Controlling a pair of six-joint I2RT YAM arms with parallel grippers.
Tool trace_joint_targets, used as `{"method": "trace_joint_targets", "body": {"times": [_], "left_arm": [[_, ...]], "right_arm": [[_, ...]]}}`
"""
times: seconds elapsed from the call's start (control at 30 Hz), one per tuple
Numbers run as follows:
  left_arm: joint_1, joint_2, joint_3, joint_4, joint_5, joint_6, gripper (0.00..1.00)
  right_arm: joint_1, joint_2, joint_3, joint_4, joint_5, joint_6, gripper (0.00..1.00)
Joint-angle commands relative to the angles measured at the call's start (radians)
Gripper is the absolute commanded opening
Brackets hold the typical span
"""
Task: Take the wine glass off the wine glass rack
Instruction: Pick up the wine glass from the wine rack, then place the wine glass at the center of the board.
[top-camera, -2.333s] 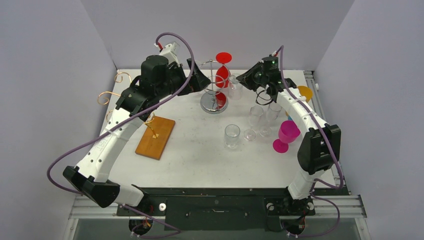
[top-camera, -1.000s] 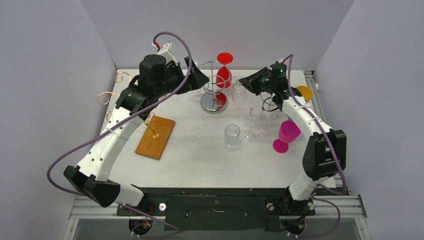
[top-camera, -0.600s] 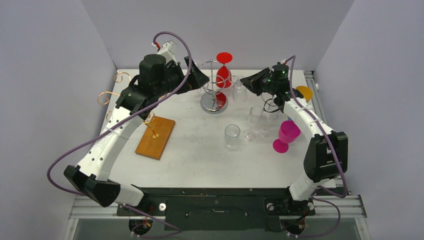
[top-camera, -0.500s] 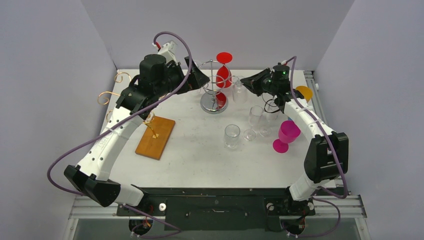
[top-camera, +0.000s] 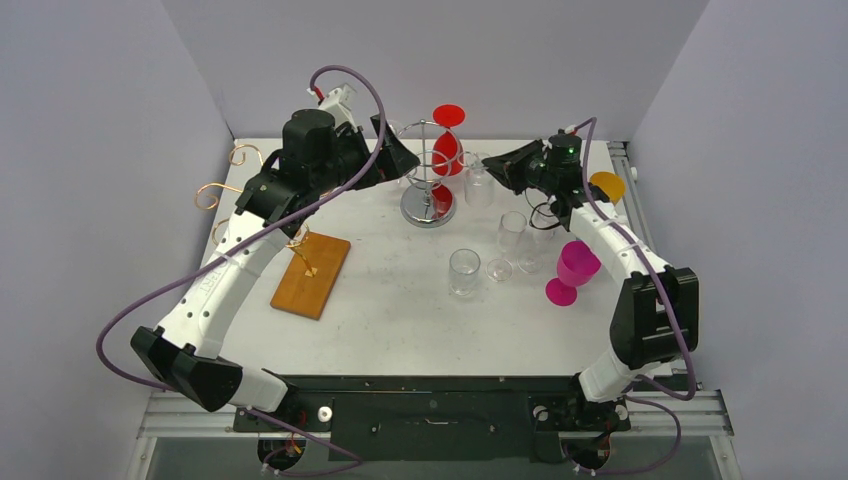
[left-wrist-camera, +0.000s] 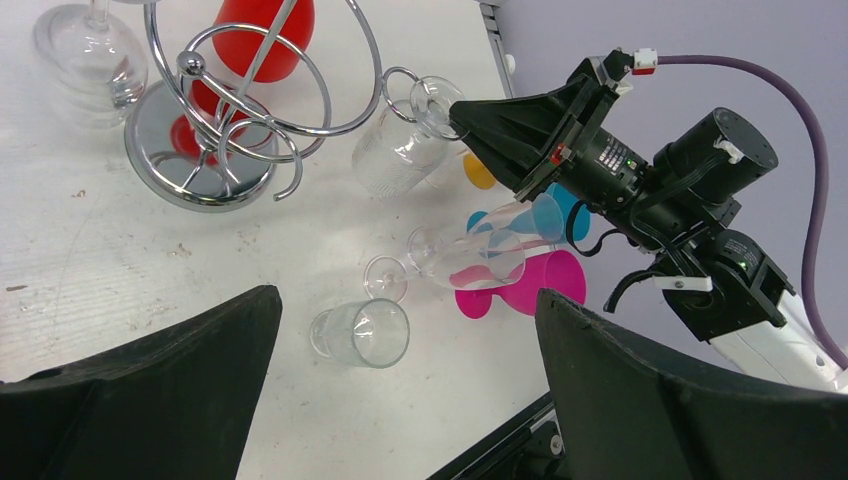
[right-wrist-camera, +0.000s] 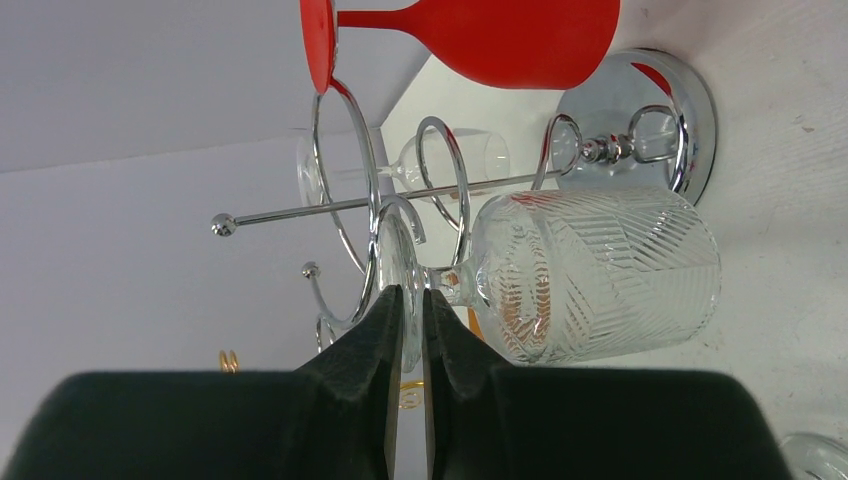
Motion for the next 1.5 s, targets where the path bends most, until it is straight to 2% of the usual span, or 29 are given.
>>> {"method": "trace_joint_targets", "body": {"times": [0.0, 0.7, 1.13, 1.27, 1.47], "left_arm": [[0.006, 0.002, 0.002, 0.053, 0.015, -0.006, 0.96], [0.006, 0.013, 0.002, 0.061, 0.029, -0.023, 0.96], [-0.007, 0.037, 0.026, 0.078, 0.061, -0.036, 0.96], [-0.024, 0.044, 0.03, 0.121, 0.084, -0.053, 0.97], [-0.052, 0.052, 0.014, 0.291, 0.138, -0.123, 1.0]], "right_arm": [[-0.009, -0.095, 0.008, 0.113, -0.028, 0.018, 0.0], [-0.065, -0.185, 0.003, -0.001, -0.027, -0.035, 0.0], [-0.087, -0.248, 0.078, -0.029, -0.054, -0.018, 0.0], [-0.089, -0.267, 0.11, -0.003, -0.075, 0.019, 0.0], [-0.088, -0.29, 0.173, 0.067, -0.108, 0.137, 0.0]]}}
